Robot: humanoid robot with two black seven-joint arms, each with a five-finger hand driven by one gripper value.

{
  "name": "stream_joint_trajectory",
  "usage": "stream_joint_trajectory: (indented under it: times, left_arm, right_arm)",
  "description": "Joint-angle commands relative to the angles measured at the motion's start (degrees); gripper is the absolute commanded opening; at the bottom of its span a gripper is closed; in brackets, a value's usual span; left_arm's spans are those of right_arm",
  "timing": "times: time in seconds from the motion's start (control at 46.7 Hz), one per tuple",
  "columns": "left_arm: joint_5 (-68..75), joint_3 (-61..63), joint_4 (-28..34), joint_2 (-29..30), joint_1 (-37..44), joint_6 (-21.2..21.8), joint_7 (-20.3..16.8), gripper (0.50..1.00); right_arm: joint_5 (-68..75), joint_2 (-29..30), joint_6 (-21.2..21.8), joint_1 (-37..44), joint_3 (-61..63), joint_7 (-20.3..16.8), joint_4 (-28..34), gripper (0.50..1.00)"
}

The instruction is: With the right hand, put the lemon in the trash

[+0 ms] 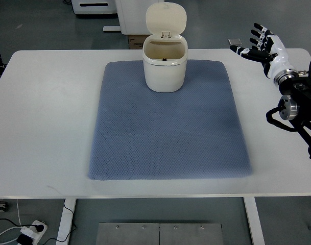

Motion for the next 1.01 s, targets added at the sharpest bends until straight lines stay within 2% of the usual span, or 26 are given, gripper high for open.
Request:
stream_joint_trajectory:
  times: [0.0,0.235,0.813,0.899,0.984]
  left_arm:
    - [0.0,0.0,0.0,0.0,0.0,0.0,0.0,1.0]
    - [0.0,0.0,0.0,0.0,0.1,0.0,0.0,1.0]
    - [0.0,0.0,0.0,0.0,0.1,0.0,0.0,1.0]
    - [0.0,0.0,0.0,0.0,0.0,0.0,0.0,1.0]
    - [0.0,0.0,0.0,0.0,0.0,0.0,0.0,1.0]
  right_arm:
    - [-0.1,1.6,0.0,-1.3,4.3,0.0,0.2,0.995]
    - [-0.2,5.4,0.0,-7.5,14.7,0.7,5.4,1.0]
    - [-0.4,10.9,0.1,-16.1,22.9,1.2,5.7,1.0]
    - [-0.3,12.3,1.2,-16.9,24.7,1.2,5.7,1.0]
    - [-0.3,13.6,4.1,-17.8,26.4,1.2,5.7,1.0]
